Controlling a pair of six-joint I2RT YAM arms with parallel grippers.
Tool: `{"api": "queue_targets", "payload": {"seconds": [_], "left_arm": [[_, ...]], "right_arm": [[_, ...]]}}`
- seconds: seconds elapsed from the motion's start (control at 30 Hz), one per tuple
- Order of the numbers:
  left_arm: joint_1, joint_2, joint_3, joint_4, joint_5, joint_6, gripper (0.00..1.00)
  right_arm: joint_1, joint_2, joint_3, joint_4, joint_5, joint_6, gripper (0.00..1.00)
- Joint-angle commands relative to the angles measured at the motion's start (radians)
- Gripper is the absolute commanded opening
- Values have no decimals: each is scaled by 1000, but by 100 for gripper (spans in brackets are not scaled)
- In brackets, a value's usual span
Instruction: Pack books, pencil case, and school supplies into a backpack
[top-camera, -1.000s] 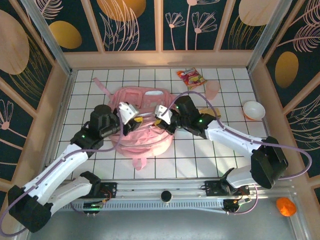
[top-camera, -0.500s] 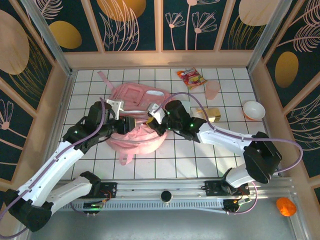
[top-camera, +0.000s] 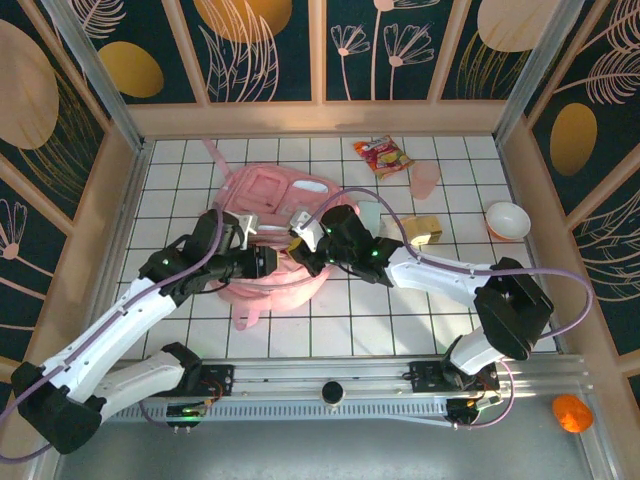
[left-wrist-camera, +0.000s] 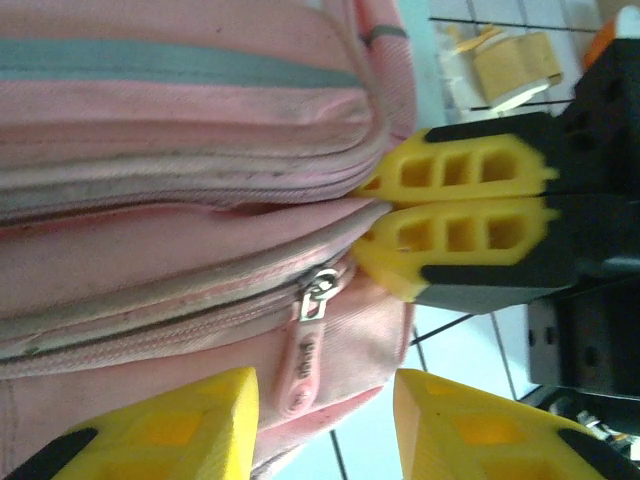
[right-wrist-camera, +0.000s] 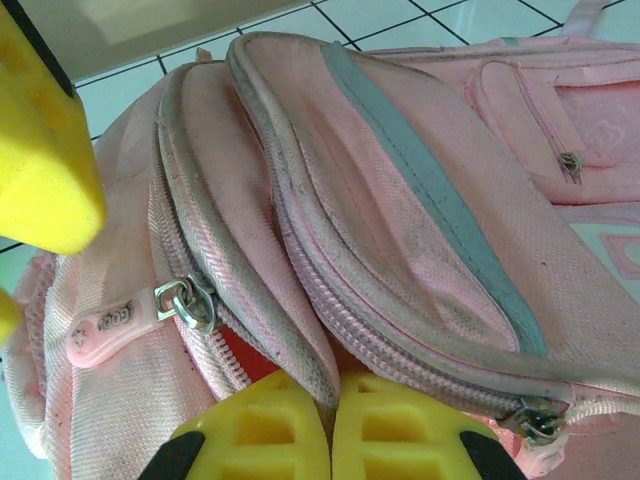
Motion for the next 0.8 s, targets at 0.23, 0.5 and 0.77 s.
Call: {"api": "queue_targets", "payload": {"seconds": [0.23,0.5,0.77], "left_arm": [[-30,49,-1,-11,-61,36,40],[-42,83,-20,44,-68,19,24],[-42,73,-8,-20,-189,86,0]], "right_arm": [[14,-10,44,128,4,82,0],[23,-16,50,123,0,93,0],[19,-61,31,21,1,-11,0]]}}
